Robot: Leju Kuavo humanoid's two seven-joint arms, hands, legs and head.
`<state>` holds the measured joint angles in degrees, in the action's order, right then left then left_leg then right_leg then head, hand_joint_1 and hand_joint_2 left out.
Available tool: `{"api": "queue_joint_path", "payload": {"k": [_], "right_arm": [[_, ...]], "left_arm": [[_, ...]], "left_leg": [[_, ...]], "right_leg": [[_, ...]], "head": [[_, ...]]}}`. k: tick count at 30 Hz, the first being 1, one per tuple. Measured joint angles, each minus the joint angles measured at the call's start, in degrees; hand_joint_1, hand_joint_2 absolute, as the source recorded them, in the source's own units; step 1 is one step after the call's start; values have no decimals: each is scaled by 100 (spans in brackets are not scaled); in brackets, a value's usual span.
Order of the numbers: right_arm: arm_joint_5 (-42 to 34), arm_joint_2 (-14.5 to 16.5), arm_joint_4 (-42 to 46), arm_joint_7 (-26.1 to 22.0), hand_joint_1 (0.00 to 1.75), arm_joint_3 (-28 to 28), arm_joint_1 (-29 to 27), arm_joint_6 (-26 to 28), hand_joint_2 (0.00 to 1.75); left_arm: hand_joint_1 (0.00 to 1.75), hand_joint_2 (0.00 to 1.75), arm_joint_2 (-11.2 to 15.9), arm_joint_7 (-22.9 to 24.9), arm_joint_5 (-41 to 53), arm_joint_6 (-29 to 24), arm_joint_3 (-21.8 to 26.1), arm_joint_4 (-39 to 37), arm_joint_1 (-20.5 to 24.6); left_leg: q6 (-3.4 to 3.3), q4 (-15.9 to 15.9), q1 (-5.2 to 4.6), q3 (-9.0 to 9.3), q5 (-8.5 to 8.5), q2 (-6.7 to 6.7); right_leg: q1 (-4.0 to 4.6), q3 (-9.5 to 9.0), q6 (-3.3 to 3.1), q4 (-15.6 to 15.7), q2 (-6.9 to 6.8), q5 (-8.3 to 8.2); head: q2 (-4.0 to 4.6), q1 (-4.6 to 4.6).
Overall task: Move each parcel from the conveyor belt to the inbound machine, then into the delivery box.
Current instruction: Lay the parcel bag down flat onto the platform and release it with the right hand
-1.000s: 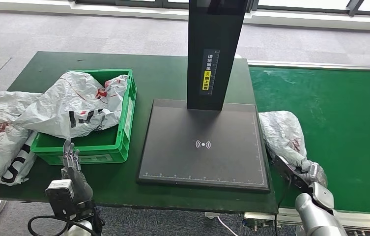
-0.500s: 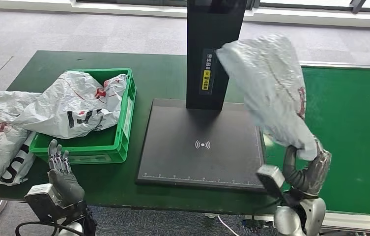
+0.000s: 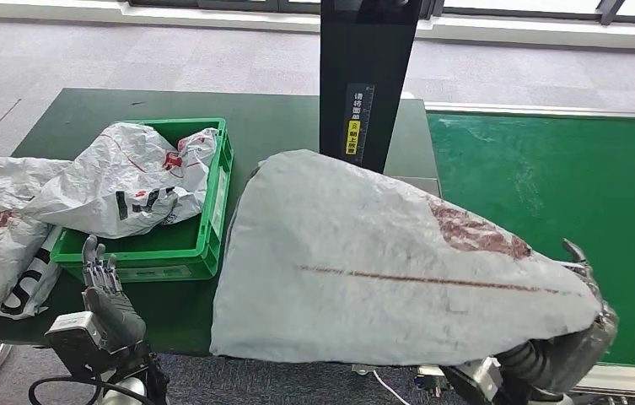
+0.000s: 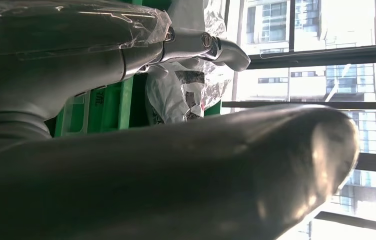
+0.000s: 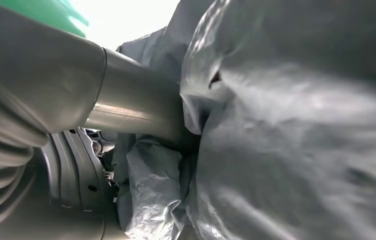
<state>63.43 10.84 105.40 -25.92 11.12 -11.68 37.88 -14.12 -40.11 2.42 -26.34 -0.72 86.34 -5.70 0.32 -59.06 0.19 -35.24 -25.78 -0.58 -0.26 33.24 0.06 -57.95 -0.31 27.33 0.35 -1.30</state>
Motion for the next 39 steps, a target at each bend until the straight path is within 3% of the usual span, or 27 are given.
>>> {"api": "queue_joint_path", "payload": {"k": [2, 4, 9, 13, 19, 23, 27, 32, 39], "right_arm": [[-349, -182, -736, 681, 175, 243, 290, -390, 175], [-701, -273, -1645, 884, 175, 412, 590, -660, 175], [-939, -359, -3412, 801, 175, 478, 1110, -613, 175], [-983, -408, -4018, 881, 175, 464, 1226, -632, 175], [-1233, -519, -4700, 566, 171, 194, 1273, -319, 175], [-1241, -556, -4951, 390, 1, 129, 1176, -248, 175], [-1381, -581, -4803, 341, 0, 188, 893, -268, 175], [-1704, -735, -3638, 496, 0, 464, 226, -424, 175], [-2019, -881, -2388, 264, 0, 610, -210, -409, 175]], "left_arm": [[0, 0, -5, 8, -8, -147, 0, -21, 30], [0, 0, -8, 23, -47, -318, -2, -65, 79], [0, 0, -7, 37, -115, -481, -7, -179, 118], [0, 0, 0, 52, -122, -519, -17, -243, 151], [0, 0, 25, 107, -139, -406, -95, -521, 334], [0, 0, 36, 83, -124, -304, -203, -770, 469], [0, 0, 80, 24, -209, -103, -261, -883, 499], [0, 0, 128, -8, -95, -86, -310, -614, 321], [0, 0, 169, -15, 144, -718, -466, -185, 179]], "left_leg": [[0, 0, 0, 3, 3, 17], [-1, 0, 0, 3, 11, 27], [1, -1, 0, -2, 21, 13], [5, -1, 0, -4, 16, 15], [4, -1, -1, -7, 13, 19], [4, -1, -1, -7, 13, 20], [6, -1, 0, -6, 11, 21], [6, 0, -1, -10, 3, 21], [4, 0, -2, -7, -1, 23]], "right_leg": [[0, 4, 1, 0, 19, -11], [0, 8, 1, 0, 28, -18], [0, 9, -1, -1, 17, -21], [0, 15, -3, -2, 21, -17], [-2, 21, -1, -2, 24, -14], [-2, 21, -1, -2, 26, -14], [0, 20, -2, -2, 27, -13], [0, 21, -2, -2, 27, -6], [-3, 21, 0, -2, 28, -3]], "head": [[0, 0], [0, -1], [0, 1], [0, 1], [0, 1], [-1, 1], [0, 1], [0, 1], [0, 1]]}}
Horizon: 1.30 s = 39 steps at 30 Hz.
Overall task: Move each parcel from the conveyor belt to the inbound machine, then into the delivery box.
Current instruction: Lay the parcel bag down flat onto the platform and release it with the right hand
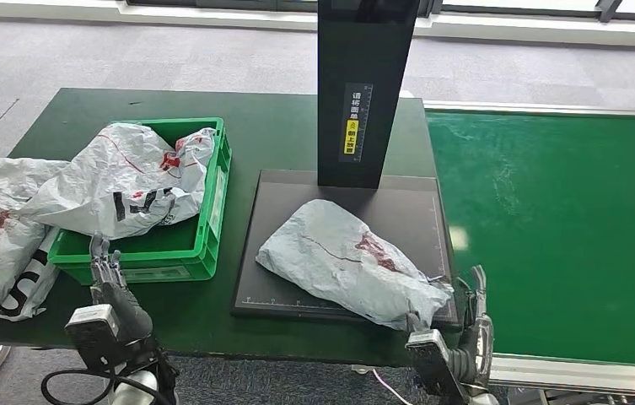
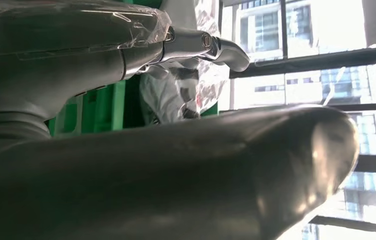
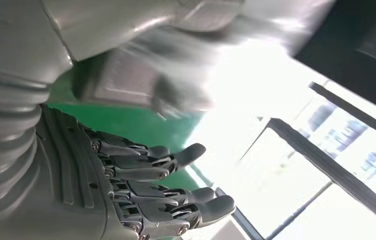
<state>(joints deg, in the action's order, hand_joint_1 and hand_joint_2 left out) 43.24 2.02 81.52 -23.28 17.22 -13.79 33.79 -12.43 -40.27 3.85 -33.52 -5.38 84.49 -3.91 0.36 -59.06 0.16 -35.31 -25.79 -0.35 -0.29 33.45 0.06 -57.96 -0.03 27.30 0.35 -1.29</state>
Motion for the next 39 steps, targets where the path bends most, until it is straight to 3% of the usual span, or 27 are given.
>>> {"api": "queue_joint_path", "payload": {"k": [9, 13, 18, 24, 29, 36, 39], "right_arm": [[-28, -43, 756, -99, 0, 18, -274, 39, 175], [-187, -64, 1268, -306, 0, 31, -559, 225, 175], [-594, -108, 1976, -647, 0, 58, -781, 456, 175], [-1135, -78, 2816, -1586, 0, -27, -1173, 629, 175], [-1380, -63, 3369, -1675, 0, -130, -1433, 633, 175], [-1438, -79, 3618, -1676, 0, -140, -1534, 536, 175], [-1495, -102, 3649, -1676, 0, -140, -1514, 232, 175]], "left_arm": [[0, 0, 49, 1, 54, 26, -160, 141, -20], [0, 175, 180, 194, 754, 457, -367, -21, 101], [0, 175, 380, 1082, 3003, 1591, -915, -756, 924], [0, 175, 273, 990, 4428, 2611, -1994, -2376, 2239], [0, 175, 210, 893, 4388, 2967, -2905, -2619, 2742], [0, 175, 238, 1229, 4311, 2996, -3368, -2564, 2917], [0, 175, 240, 1257, 4339, 2979, -3454, -2712, 2957]], "left_leg": [[0, 0, 0, 2, 1, -1], [-1, 0, 0, 1, 0, -4], [-4, -1, -2, 4, 3, -2], [-9, -3, -12, 3, 14, 3], [-12, -3, -14, 2, 9, 16], [-12, -2, -13, 2, 7, 15], [-12, -1, -13, 3, 8, 15]], "right_leg": [[0, -1, 1, 0, -1, -1], [0, 5, 2, 0, -4, 1], [-3, 7, 6, 0, -4, -2], [-13, 4, 14, 0, 2, -21], [-14, 5, 17, 0, 18, -23], [-12, 5, 12, 0, 17, -17], [-12, 3, 12, -1, 17, -17]], "head": [[0, 0], [0, 0], [0, 0], [0, 0], [0, 0], [-1, 0], [0, 0]]}}
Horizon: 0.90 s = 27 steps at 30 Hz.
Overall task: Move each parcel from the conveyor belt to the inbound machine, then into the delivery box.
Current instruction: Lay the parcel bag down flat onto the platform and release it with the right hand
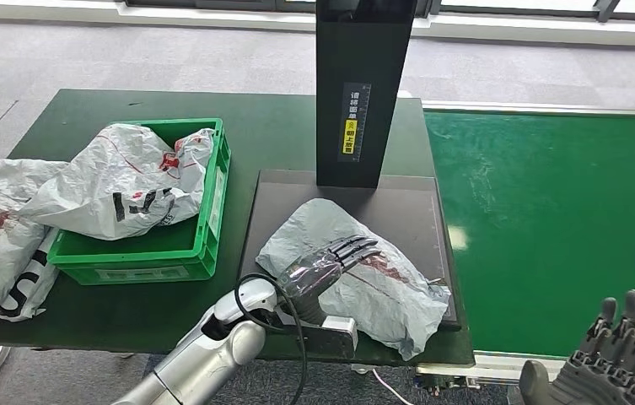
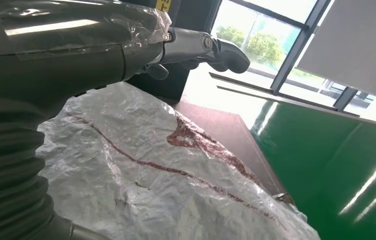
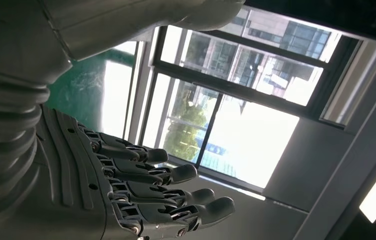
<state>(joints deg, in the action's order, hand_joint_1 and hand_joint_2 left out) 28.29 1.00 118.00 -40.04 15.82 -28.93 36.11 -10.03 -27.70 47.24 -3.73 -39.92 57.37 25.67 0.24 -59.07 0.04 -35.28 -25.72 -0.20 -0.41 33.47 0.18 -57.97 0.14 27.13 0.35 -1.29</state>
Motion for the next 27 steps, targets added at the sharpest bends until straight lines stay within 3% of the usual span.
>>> {"api": "queue_joint_path", "payload": {"k": [4, 12, 25, 27], "right_arm": [[29, -8, 2, 0, 0, 0, 142, -433, 175], [231, 92, 7, 0, 0, 0, 224, -478, 175], [245, 137, 9, 0, 0, 1, 229, -477, 175], [230, 138, 8, 0, 0, 3, 270, -559, 175]], "left_arm": [[0, 175, -81, 8, 66, -206, -15, -576, 45], [0, 175, -463, -22, 17, -467, -4, -1885, 277], [3, 175, -662, 52, -43, -569, 66, -2510, 468], [90, 175, -698, 154, -3, -622, 125, -2633, 509]], "left_leg": [[-1, 0, 0, 1, 1, 1], [-2, -1, -3, 0, 2, -3], [-1, 0, -2, 0, 2, -3], [-1, 0, -2, 0, 2, -3]], "right_leg": [[-1, 0, 1, 0, 0, -1], [-2, -3, 1, 0, -2, -1], [-2, -4, 1, 0, -3, -1], [-2, -5, 1, 0, -2, -1]], "head": [[0, 0], [0, 0], [0, 0], [0, 0]]}}
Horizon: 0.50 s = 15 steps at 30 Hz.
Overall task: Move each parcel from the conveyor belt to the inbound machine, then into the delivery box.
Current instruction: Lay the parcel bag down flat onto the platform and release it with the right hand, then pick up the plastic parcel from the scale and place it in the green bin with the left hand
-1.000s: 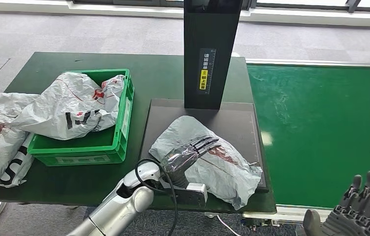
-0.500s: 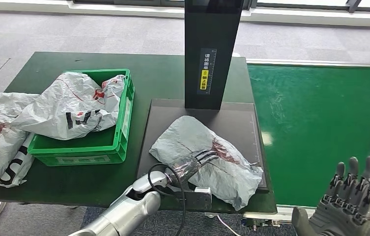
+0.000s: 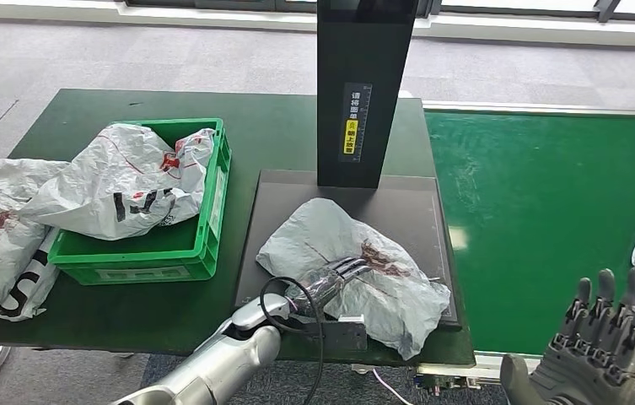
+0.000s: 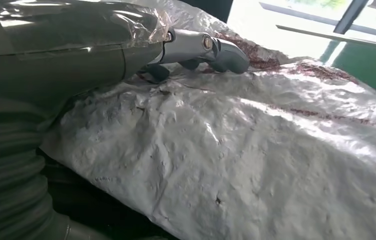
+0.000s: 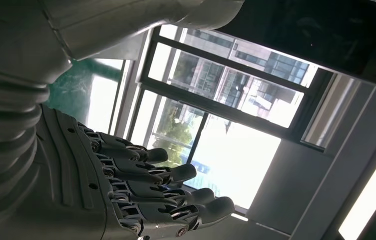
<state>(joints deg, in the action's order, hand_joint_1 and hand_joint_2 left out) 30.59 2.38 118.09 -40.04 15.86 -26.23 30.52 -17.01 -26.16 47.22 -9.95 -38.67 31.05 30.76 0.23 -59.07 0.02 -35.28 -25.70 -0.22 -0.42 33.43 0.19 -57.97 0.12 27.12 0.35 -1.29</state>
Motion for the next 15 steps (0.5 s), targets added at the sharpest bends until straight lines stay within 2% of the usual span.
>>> {"api": "queue_joint_path", "payload": {"k": [2, 4, 10, 15], "right_arm": [[-35, 0, -4, 0, 0, 1, 94, -119, 175], [-61, 1, -21, 0, 0, 1, 200, -201, 175], [-38, 46, -67, 0, 0, 1, 338, -186, 175], [-43, 64, -80, 0, 0, 1, 357, -162, 175]], "left_arm": [[175, 175, -21, 72, 104, -113, 35, -120, 22], [175, 175, -36, 98, 222, -348, 67, -203, 18], [175, 175, -33, 186, 408, -1502, 363, -90, -137], [175, 175, 29, 190, 435, -1728, 661, 221, -286]], "left_leg": [[0, 0, 0, 1, 0, 1], [0, 0, 0, 2, 0, 1], [0, 0, 1, 1, 1, 0], [0, 0, 1, 0, 1, -4]], "right_leg": [[0, 0, 0, 0, 1, -1], [0, -1, 1, 0, 1, -1], [1, -1, 0, -1, 0, -1], [1, -1, 0, -3, -4, 0]], "head": [[0, 0], [0, 0], [0, 0], [0, 0]]}}
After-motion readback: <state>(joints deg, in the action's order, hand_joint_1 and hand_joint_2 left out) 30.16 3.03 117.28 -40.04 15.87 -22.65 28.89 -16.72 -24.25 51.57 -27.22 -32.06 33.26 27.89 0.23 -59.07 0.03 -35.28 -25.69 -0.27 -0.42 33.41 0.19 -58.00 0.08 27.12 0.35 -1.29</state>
